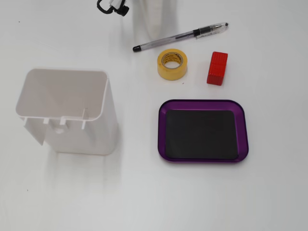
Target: Pick up the yellow tape and place it in the box.
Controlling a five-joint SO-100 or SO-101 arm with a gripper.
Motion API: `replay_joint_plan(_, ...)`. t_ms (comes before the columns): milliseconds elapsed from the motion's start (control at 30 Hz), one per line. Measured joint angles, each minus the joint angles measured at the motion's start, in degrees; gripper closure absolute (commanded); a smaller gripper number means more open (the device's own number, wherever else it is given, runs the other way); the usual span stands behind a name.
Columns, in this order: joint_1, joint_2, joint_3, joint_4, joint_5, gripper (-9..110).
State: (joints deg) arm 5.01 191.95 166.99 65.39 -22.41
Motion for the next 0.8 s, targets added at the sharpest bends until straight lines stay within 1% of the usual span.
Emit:
replay_joint_plan(167, 0.7, -7.73, -5.27, 0.0, -0.44, 90)
replay_joint_plan(267, 0.26, -19.34, -13.18, -0.35, -0.44, 90)
replay_joint_plan(433, 0.09, -44.82, -28.56, -0.53, -0.44, 90)
replay_joint_plan(600, 0.35, -67.32, -39.73, -0.53, -0.44, 90)
replay_joint_plan(700, -0.97, -76.29, -43.15, -0.62, -0.44, 90)
replay_joint_plan(800, -3.6, -80.07, -44.38, -0.88, -0.44, 90)
